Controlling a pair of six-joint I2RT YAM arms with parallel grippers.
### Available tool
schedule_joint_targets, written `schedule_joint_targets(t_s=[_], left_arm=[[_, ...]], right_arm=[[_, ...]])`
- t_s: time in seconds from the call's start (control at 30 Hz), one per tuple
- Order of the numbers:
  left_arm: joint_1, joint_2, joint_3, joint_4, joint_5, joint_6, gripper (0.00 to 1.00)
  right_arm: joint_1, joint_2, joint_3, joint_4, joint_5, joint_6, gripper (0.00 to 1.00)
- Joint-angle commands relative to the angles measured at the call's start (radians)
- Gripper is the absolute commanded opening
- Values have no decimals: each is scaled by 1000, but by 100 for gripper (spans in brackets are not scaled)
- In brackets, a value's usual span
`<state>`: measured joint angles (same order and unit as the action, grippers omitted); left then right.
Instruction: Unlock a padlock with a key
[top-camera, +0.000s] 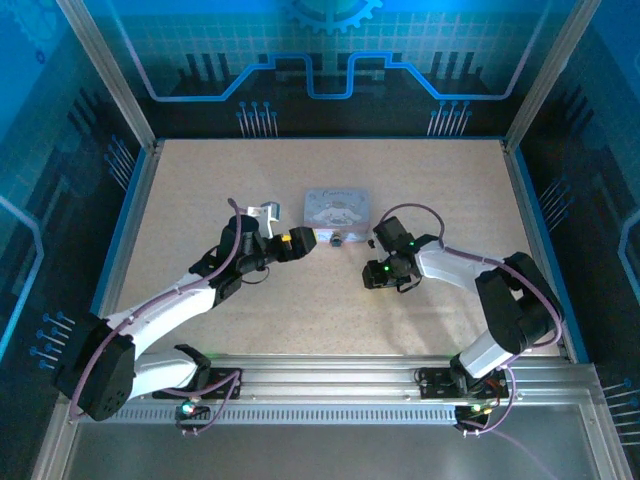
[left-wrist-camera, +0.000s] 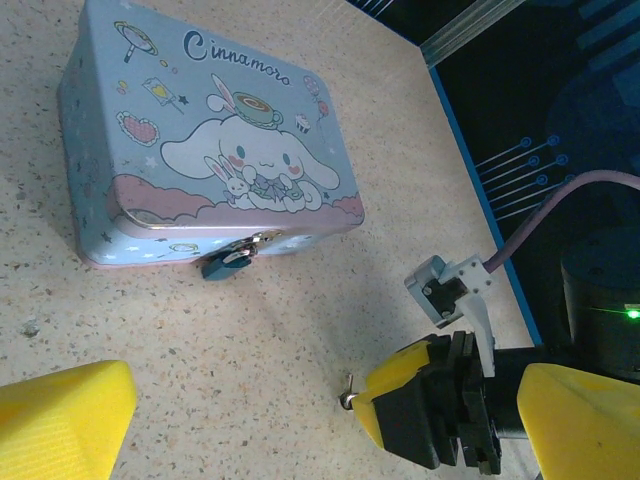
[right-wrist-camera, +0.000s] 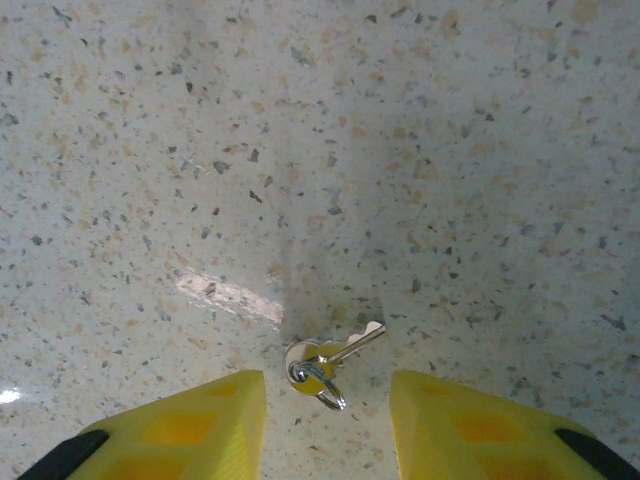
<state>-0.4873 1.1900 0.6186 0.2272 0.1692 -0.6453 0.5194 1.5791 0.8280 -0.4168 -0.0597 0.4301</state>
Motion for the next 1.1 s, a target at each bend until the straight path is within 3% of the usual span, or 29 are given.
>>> schedule_joint_targets(t_s=[0.0,0.63,0.83,1.07], left_arm=[[-8,-23,28,-23,-19,29,99],[-7,-34,37,-45,-20,35,99],[-7,-46,42,-55,-22,28,99],[-8,-61,55,-59,-11,1,99]], right_arm=[[20,20,26,-2,14,13,37],[26,57,4,23,27,20,12],[24,-25,-29,39,59,-8,0],[10,-171,-90,154,16,-77,0]])
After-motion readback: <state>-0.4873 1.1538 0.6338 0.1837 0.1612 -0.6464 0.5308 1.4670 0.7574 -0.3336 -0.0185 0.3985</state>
